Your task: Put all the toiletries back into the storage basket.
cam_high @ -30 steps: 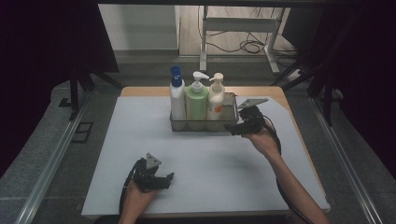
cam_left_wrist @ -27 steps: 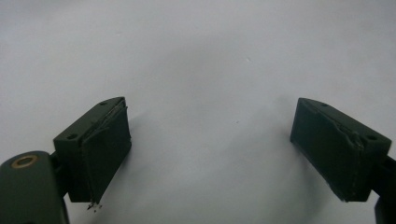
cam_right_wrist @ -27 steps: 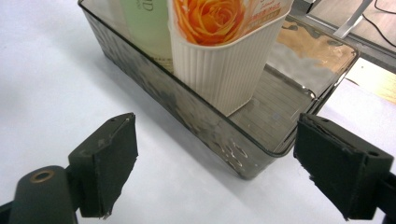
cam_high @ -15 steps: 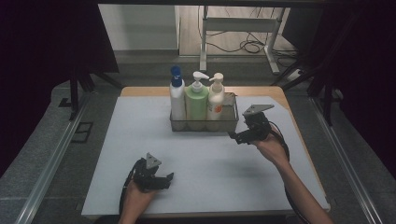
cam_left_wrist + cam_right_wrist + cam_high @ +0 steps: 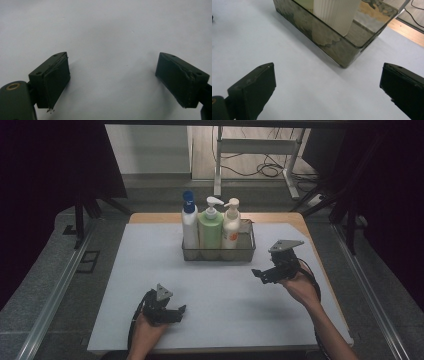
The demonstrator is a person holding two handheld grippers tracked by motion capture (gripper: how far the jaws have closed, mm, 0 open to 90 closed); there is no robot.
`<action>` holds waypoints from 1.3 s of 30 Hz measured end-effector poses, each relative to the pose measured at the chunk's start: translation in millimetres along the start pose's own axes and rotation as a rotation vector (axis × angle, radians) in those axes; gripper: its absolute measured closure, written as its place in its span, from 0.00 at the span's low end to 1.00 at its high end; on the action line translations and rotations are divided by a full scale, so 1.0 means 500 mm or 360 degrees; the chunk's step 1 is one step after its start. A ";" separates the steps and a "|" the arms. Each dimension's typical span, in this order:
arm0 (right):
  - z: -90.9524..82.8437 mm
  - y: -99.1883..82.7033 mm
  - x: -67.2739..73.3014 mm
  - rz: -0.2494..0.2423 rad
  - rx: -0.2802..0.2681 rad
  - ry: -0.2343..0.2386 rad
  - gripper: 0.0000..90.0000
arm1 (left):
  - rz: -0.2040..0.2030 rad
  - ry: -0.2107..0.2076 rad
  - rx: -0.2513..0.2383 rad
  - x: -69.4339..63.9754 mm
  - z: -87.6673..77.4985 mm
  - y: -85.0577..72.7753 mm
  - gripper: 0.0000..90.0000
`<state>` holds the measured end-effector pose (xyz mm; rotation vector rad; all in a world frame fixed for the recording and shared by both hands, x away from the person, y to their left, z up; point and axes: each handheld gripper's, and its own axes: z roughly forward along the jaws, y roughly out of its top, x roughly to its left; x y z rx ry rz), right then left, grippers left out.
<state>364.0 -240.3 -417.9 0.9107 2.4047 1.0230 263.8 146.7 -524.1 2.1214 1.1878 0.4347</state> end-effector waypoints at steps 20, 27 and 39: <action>-0.039 -0.096 0.009 -0.0012 0.0014 -0.0032 0.00 | 0.0004 0.0005 -0.0003 -0.001 0.000 0.000 0.13; -0.037 -0.131 0.017 -0.0016 0.0019 -0.0041 0.00 | 0.0000 0.0004 -0.0002 -0.001 0.000 0.000 0.13; -0.012 -0.196 0.021 0.0076 0.0041 0.0010 0.00 | 0.0000 0.0005 -0.0003 -0.001 0.000 -0.001 0.13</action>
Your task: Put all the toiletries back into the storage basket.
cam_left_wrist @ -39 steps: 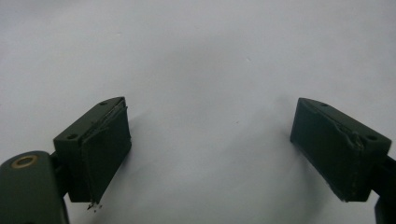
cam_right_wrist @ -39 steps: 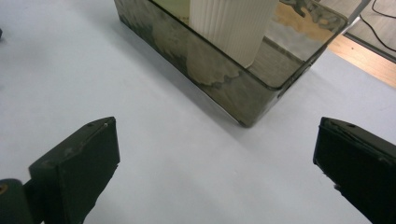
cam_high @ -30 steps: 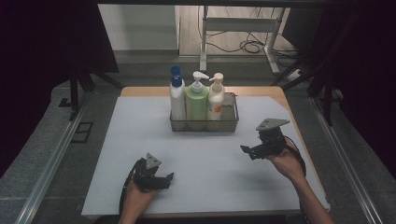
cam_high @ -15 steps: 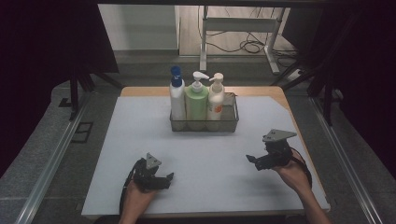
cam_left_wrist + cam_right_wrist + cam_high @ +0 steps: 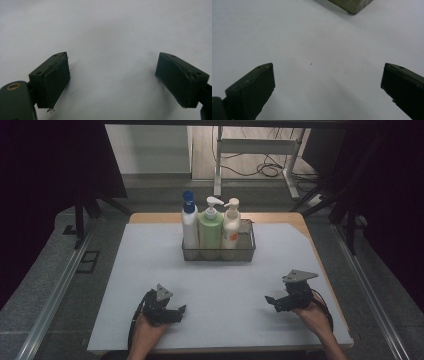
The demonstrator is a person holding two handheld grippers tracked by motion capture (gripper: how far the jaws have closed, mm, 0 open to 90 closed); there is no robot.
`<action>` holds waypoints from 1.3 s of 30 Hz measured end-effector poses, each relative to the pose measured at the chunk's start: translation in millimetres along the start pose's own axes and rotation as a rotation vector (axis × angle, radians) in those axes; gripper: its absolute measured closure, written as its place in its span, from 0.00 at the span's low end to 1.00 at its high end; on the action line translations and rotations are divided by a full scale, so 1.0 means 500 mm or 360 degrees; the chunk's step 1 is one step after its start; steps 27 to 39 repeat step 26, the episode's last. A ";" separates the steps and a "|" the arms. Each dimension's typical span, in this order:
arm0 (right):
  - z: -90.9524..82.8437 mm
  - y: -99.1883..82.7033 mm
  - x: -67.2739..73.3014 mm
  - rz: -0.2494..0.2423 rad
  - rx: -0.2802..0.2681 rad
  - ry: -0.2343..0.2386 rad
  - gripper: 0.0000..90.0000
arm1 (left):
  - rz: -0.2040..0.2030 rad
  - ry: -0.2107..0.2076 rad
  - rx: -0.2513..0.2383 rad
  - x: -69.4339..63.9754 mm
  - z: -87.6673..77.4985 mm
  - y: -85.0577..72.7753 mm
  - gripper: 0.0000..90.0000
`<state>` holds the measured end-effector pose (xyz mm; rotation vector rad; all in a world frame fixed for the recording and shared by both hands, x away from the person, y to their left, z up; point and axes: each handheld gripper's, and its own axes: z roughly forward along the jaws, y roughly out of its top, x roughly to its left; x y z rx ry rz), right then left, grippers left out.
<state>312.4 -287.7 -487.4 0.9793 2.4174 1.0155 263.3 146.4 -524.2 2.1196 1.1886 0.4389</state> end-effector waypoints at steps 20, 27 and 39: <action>0.037 -0.059 0.013 0.0059 0.0083 0.0045 0.00 | 0.0001 -0.0001 0.0001 0.000 0.000 0.000 0.13; 0.037 -0.060 0.014 0.0054 0.0076 0.0042 0.00 | 0.0000 -0.0002 0.0004 0.000 0.000 0.000 0.13; 0.037 -0.060 0.014 0.0054 0.0076 0.0042 0.00 | 0.0000 -0.0002 0.0004 0.000 0.000 0.000 0.13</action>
